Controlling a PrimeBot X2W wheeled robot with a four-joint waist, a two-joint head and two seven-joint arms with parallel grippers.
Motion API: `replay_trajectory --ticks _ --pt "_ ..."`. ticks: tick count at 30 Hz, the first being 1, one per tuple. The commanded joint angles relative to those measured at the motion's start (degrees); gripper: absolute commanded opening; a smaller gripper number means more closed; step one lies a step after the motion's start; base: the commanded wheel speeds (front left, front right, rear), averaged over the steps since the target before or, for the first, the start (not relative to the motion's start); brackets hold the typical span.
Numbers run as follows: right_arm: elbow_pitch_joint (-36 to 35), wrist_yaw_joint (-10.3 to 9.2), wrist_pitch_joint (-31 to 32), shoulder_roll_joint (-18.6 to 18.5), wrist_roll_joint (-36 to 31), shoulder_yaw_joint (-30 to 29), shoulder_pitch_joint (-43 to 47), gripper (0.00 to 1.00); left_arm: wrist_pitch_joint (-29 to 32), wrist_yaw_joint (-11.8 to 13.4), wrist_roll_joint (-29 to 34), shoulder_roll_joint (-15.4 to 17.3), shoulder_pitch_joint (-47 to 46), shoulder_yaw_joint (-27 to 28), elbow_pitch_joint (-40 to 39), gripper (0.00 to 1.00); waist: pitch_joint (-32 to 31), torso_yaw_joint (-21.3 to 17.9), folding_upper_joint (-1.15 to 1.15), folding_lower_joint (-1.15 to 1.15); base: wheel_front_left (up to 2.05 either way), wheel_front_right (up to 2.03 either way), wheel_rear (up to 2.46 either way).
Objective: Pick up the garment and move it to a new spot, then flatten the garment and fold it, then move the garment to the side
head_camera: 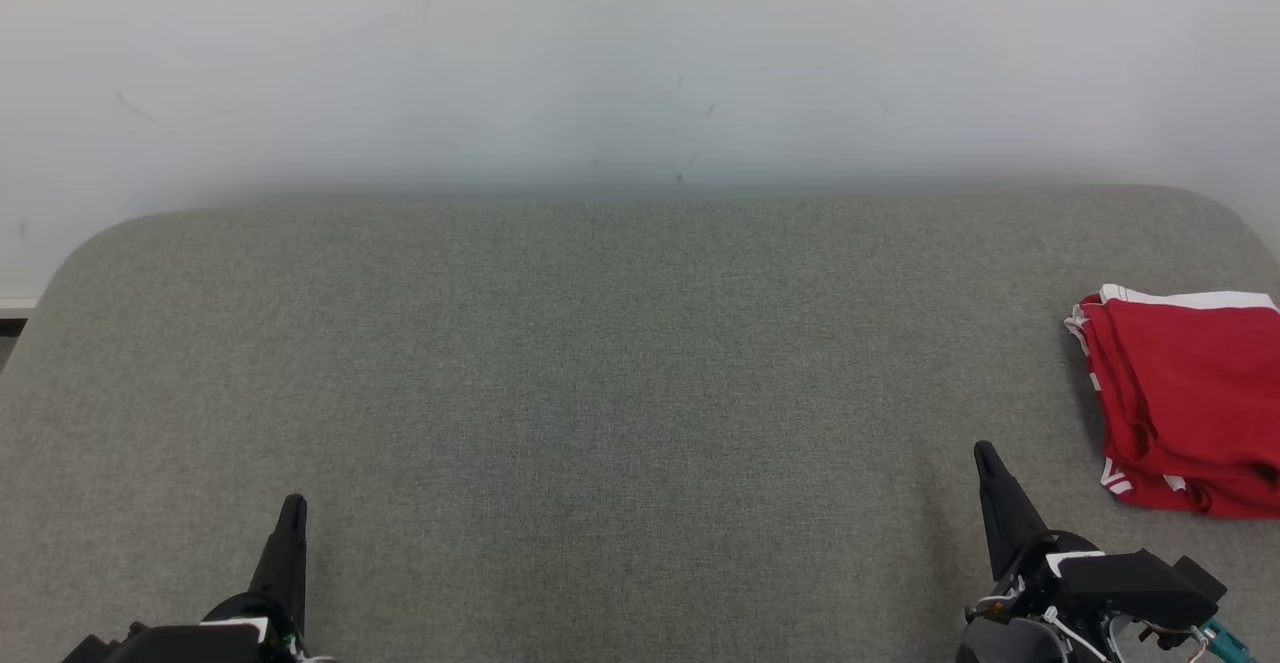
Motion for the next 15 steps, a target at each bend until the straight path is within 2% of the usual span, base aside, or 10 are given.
replay_trajectory --ticks 1,15 --pt "0.08 0.04 0.09 0.28 0.08 -0.02 -0.29 0.0 0.0 -0.03 -0.27 0.17 -0.56 0.16 -0.22 0.0 0.0 0.0 0.0 0.0 0.0 0.0 0.0" --pt "0.08 0.04 0.08 0.28 0.09 -0.01 -0.29 0.0 0.0 -0.03 -0.27 0.17 -0.56 0.15 -0.22 0.0 0.0 0.0 0.0 0.0 0.0 0.0 0.0"
